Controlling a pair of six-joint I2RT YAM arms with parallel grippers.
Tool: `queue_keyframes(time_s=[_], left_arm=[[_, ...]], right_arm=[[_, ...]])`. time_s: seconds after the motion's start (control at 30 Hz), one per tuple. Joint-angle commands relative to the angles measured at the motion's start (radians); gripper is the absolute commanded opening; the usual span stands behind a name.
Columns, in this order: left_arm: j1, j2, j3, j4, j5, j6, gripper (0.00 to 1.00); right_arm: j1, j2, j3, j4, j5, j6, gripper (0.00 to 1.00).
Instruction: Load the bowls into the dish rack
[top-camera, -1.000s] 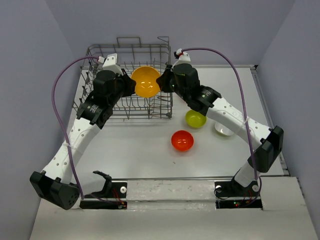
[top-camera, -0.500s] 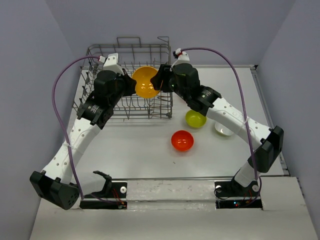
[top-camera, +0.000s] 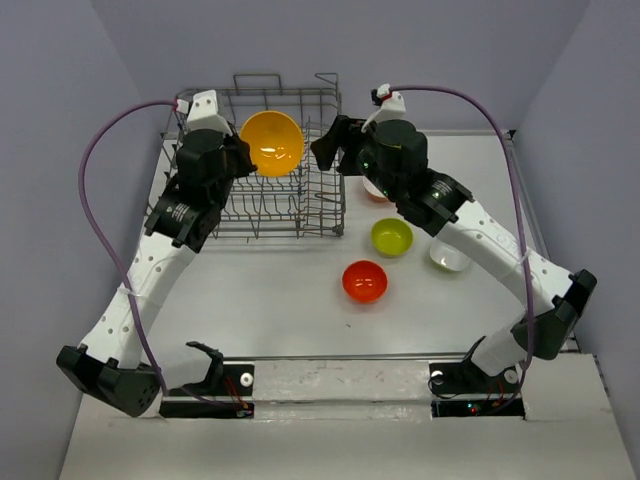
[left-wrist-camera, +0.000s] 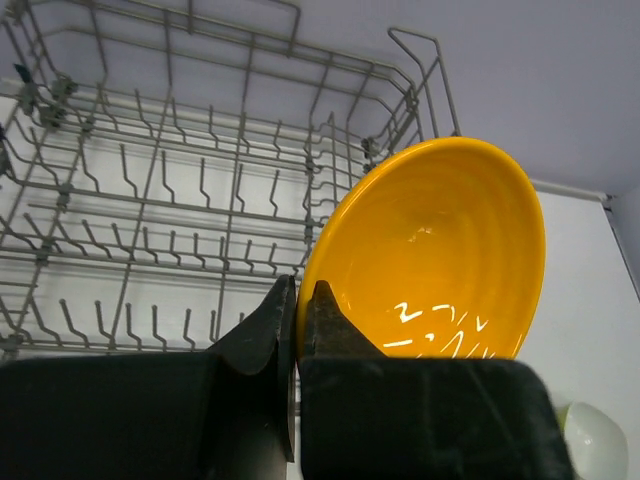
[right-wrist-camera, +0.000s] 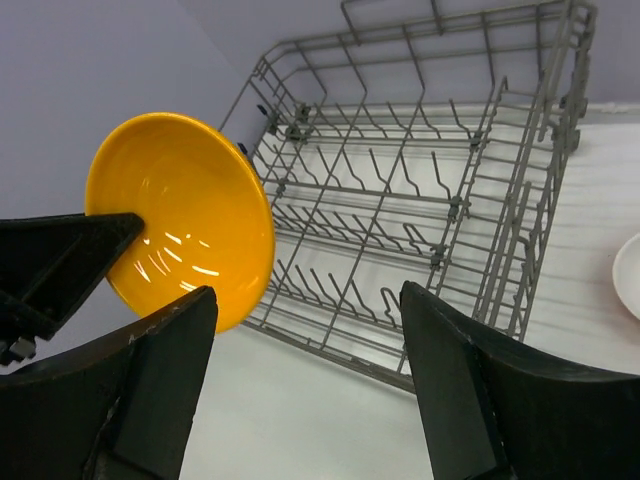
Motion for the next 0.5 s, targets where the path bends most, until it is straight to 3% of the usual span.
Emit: queue_keyframes(time_s=[0.0, 0.47], left_arm=[[0.027, 0.032, 0.105, 0.011, -0.145, 0.031, 0.00], [0.185, 0.372, 0.315, 0.021, -0.767, 0.289, 0.00]], right_arm=[[0.001, -0.101, -0.014, -0.013, 0.105, -0.037, 0.79], [0.001, -0.319, -0.319, -0.066, 0.253, -0.047, 0.82]])
